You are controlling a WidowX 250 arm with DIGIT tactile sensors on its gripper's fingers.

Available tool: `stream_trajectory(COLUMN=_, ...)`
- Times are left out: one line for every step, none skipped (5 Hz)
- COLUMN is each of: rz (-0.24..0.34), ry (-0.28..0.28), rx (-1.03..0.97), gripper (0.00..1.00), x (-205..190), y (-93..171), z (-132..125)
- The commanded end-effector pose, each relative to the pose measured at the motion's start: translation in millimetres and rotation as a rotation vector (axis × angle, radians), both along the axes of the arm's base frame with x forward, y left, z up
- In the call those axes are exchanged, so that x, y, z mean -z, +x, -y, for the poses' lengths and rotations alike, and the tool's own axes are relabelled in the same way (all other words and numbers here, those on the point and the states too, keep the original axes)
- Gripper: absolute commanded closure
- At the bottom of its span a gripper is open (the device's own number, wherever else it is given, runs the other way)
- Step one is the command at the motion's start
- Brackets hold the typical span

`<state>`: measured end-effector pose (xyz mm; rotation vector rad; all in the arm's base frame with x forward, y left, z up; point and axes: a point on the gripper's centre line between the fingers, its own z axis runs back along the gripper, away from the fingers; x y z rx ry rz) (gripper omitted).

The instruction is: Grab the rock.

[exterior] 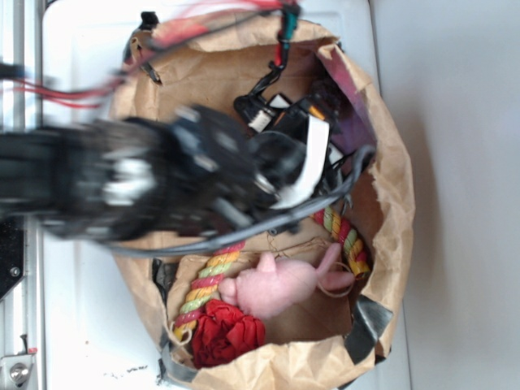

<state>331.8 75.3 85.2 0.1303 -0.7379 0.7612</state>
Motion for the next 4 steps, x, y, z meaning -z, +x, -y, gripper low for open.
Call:
stream_trajectory(rz=0.081, ry=-0.042, rx=0.011, gripper=1.0, x=-50.4, y=-5.7, z=-19.5)
stream_trajectory(rz=0.079, ry=-0.032, rx=0.006, gripper=1.0, x=-49.2, y=-3.7, z=-19.2)
stream_trajectory(rz=0.071, ry=0.01, rx=-0.016, gripper=0.0, x=-37.7, y=1.2, z=-19.4)
stream_trajectory(rz=0.077, ry=0.037, rx=-0.03, gripper=0.0, x=-27.1, y=1.0, z=-17.3)
